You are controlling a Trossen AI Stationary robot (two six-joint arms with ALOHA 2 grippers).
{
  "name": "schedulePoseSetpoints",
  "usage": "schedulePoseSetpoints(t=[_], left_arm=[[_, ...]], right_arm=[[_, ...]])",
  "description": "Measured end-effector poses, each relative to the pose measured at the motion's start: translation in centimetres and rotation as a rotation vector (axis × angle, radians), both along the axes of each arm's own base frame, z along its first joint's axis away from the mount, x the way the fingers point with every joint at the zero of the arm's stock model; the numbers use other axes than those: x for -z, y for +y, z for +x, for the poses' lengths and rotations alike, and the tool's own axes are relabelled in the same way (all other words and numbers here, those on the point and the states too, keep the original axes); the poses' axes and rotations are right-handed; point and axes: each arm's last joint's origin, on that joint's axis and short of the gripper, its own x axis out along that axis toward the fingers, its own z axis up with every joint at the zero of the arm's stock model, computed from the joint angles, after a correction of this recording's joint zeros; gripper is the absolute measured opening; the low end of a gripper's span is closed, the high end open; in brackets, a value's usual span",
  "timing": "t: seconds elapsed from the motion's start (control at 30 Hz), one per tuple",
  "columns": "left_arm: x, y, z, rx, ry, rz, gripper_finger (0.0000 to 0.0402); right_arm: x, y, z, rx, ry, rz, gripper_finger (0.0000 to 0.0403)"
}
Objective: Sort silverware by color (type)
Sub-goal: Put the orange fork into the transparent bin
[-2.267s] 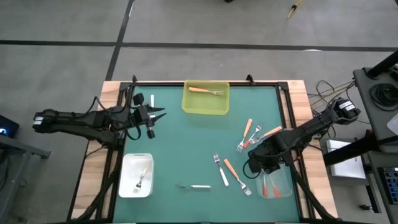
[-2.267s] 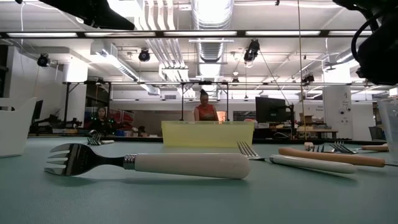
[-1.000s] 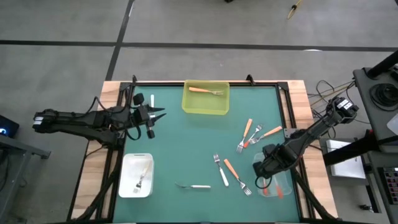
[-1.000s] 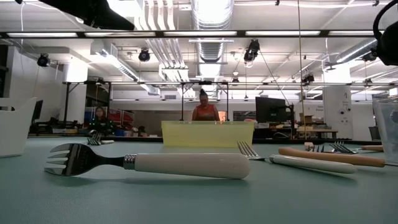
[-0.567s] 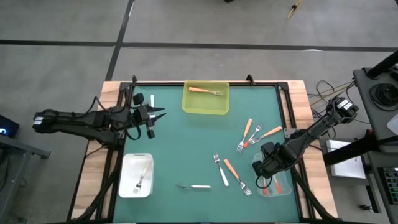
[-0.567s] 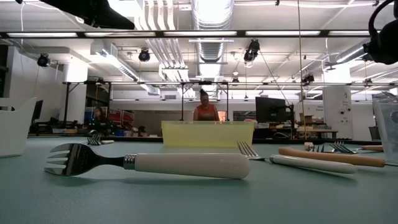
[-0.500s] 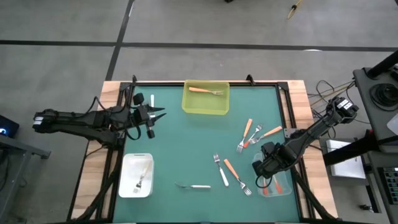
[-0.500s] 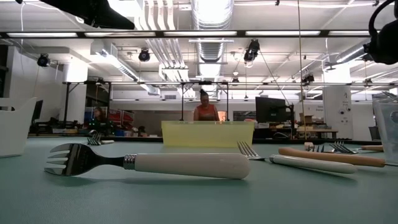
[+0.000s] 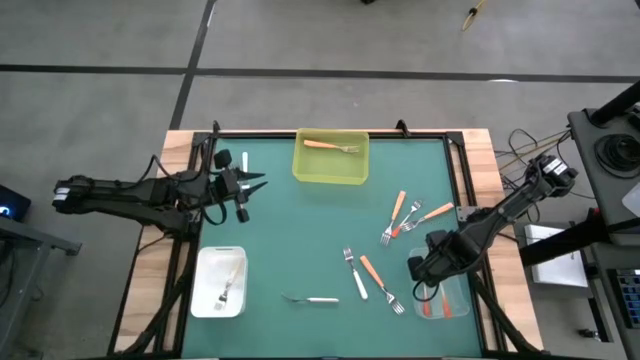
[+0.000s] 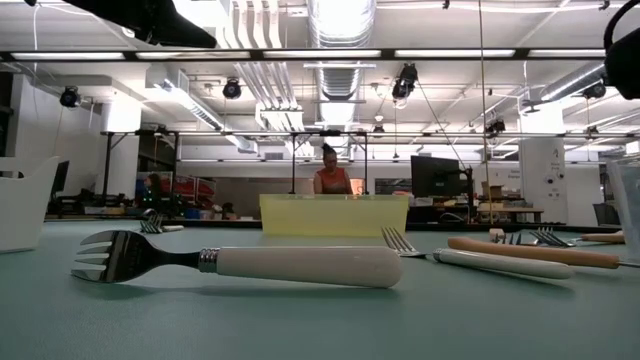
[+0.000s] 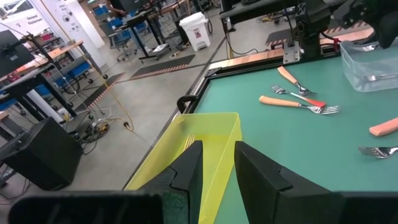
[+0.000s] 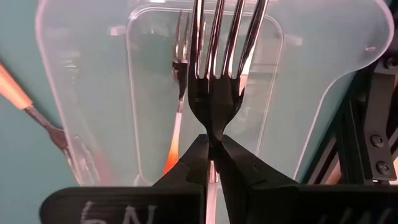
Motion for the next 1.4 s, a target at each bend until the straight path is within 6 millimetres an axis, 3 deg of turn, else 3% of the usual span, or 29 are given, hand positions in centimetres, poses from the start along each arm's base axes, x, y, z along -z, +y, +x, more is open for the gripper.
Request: schedulePoseSetpoints(t=[0.3,0.5,0.7,0.93,1.17,1.4], left_arm=[[-1.1,0.1,0.1,-0.050,-0.116,0.017,0.0075],[-3.4,0.2,0.2,-0.010,-0.283,0.171,0.0075],[-4.8,0.7,-0.1,-0.006,-0.401,0.237,0.0075],[-5.1,1.7,0.9,-0.071,-0.478,0.239,0.0075],[-4.5,2.1,2.9,-0.111,-0.488,0.243,0.0075],[-4.2,2.5,3.0,-0.250,-0.463,0.223,0.0075]], right_arm=[[-1.0,-0.7,-0.6,0.005,-0.072,-0.027,0.0013],[-1.8,-0.7,-0.9,-0.207,-0.137,0.051,0.0013],[-1.4,-0.5,-0.6,-0.288,-0.135,0.054,0.0013],[-1.2,-0.1,-0.2,-0.366,-0.175,0.066,0.0013],[-1.3,0.1,-0.3,-0.313,-0.118,0.163,0.0013],[-1.1,0.3,-0.1,-0.366,-0.137,0.159,0.0013]])
